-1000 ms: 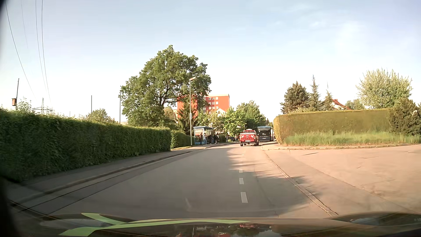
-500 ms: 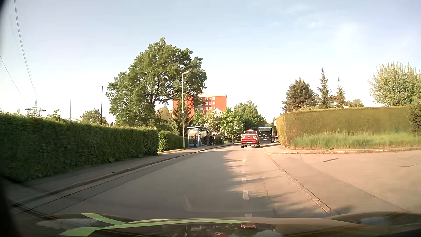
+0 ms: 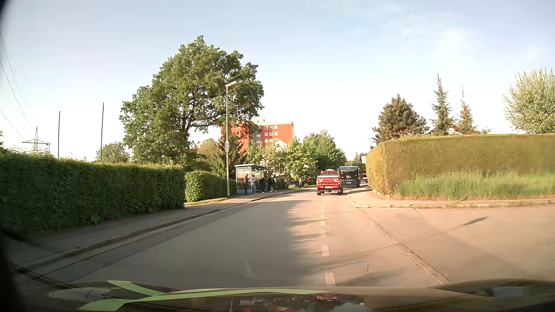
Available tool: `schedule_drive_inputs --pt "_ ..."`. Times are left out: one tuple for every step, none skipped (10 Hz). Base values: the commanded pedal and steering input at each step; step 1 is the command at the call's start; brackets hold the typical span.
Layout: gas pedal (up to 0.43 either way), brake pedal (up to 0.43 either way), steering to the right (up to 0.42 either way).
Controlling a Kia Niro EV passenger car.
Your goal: Follow the waypoints while adhering to traffic rules and regulations
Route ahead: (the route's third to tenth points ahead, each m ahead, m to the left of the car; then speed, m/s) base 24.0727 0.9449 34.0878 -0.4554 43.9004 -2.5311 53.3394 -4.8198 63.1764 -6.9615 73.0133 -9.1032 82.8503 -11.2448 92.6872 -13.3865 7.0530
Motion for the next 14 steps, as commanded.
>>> schedule_drive_inputs --pt "0.047 0.0 0.017" --pt "0.047 0.0 0.018" --pt "0.039 0.0 0.019" --pt "0.039 0.0 0.019" --pt "0.039 0.0 0.019" --pt "0.028 0.0 0.02" --pt "0.0 0.0 0.021" --pt "0.0 0.0 0.022" --pt "0.0 0.0 0.023" --pt "0.0 0.0 0.025" --pt "0.0 0.0 0.027" --pt "0.008 0.0 0.027" --pt "0.02 0.0 0.027" --pt "0.02 0.0 0.027"
